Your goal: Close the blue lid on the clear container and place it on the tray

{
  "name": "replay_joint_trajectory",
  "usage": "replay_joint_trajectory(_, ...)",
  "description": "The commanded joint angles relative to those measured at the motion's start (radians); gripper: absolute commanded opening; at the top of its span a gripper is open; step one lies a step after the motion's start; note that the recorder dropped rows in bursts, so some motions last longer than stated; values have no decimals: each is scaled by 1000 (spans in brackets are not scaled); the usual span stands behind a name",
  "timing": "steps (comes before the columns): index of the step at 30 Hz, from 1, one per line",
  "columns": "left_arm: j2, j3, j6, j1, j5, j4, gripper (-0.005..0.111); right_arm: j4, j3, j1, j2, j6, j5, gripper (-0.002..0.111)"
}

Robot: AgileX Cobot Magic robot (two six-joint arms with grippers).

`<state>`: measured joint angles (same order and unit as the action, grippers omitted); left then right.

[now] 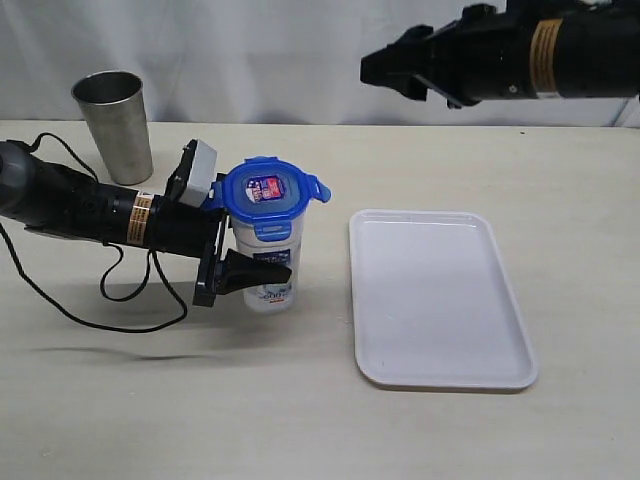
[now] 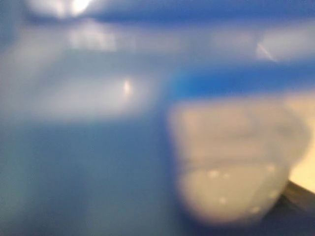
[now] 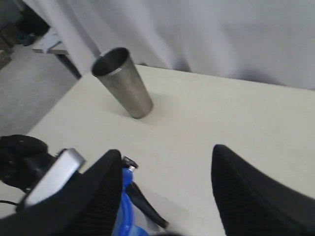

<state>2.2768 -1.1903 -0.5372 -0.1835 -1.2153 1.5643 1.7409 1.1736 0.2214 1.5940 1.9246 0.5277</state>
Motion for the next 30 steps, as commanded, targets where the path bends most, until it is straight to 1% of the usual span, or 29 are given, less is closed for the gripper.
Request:
replay_joint_trajectory(1,-12,0,20,1,-6,2,0,3,73,2,-1,108,51,53)
replay_joint_trajectory(2,-12,0,20,1,-6,2,0,3,88,2,-1,153,30,53)
replay_joint_trajectory(3,-12,0,20,1,-6,2,0,3,96,4,-1,157,6,53)
replay_joint_trajectory(6,-12,0,20,1,-6,2,0,3,97,40,-1,1,-122,47)
replay_joint_trajectory(7,-12,0,20,1,-6,2,0,3,87,68,-1,-61,-206,45)
replay_joint_trajectory(8,-12,0,20,1,-6,2,0,3,73,106,-1,-129,-334,45)
replay_joint_trajectory(9,-12,0,20,1,-6,2,0,3,55,152,-1,-205,-504,45)
replay_joint_trajectory(11,-12,0,20,1,-6,2,0,-4,30,254,16,-425,-918,46)
replay_joint_trajectory(13,-12,0,20,1,-6,-4,0,-143,58,320,58,-616,-1239,49)
replay_joint_trajectory(14,-12,0,20,1,-6,-7,0,-236,93,329,81,-721,-1341,50)
replay_joint_trajectory(15,-12,0,20,1,-6,-7,0,-366,127,329,96,-823,-1375,51)
replay_joint_trajectory(16,-12,0,20,1,-6,-7,0,-538,176,318,111,-964,-1376,51)
replay_joint_trajectory(18,-12,0,20,1,-6,-7,0,-917,279,274,128,-1241,-1340,51)
replay_joint_trajectory(21,-12,0,20,1,-6,-6,0,-1576,397,201,141,-1735,-1337,51)
replay_joint_trajectory(23,-12,0,20,1,-6,-6,0,-1905,432,170,141,-1988,-1365,51)
replay_joint_trajectory(24,-12,0,20,1,-6,-6,0,-2052,441,160,141,-2080,-1390,51)
replay_joint_trajectory(26,-12,0,20,1,-6,-6,0,-2246,439,160,143,-2194,-1436,51)
replay_joint_trajectory(28,-12,0,20,1,-6,-6,0,-2286,436,168,154,-2211,-1492,51)
replay_joint_trajectory(30,-12,0,20,1,-6,-6,0,-2266,436,184,173,-2184,-1539,51)
